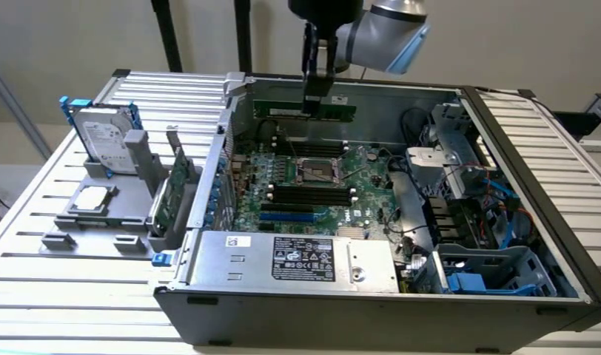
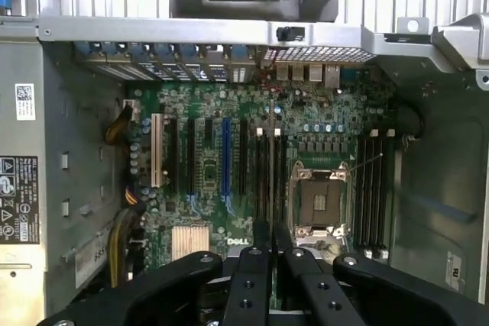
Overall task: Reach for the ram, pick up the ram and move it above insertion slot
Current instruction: 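Pick up the ram and move it above insertion slot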
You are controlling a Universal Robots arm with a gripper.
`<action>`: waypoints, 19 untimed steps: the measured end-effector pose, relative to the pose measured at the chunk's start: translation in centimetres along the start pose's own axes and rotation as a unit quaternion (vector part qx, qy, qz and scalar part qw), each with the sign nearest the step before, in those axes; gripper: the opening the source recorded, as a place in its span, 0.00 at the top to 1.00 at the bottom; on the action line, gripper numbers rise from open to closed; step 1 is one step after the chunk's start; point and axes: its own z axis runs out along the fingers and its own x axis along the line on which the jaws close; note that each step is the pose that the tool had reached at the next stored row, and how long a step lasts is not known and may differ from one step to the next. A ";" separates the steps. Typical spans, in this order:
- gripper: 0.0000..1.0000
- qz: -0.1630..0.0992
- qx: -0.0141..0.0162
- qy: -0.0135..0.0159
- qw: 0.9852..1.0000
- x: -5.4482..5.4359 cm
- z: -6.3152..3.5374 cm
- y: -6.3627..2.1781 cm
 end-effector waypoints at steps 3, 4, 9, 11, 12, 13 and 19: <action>0.87 0.000 0.000 0.000 1.000 -0.4 0.55 -0.30; 0.87 0.000 0.000 0.000 1.000 -0.5 0.74 -0.46; 0.87 0.000 0.000 0.000 1.000 -0.8 1.53 -1.24; 0.87 0.000 0.000 0.000 1.000 -0.9 1.70 -1.61; 0.87 0.000 0.000 0.000 1.000 -0.9 1.74 -1.80; 0.87 0.000 0.000 0.000 1.000 -0.9 1.77 -1.99; 0.87 0.000 0.000 0.000 1.000 -1.0 1.81 -2.29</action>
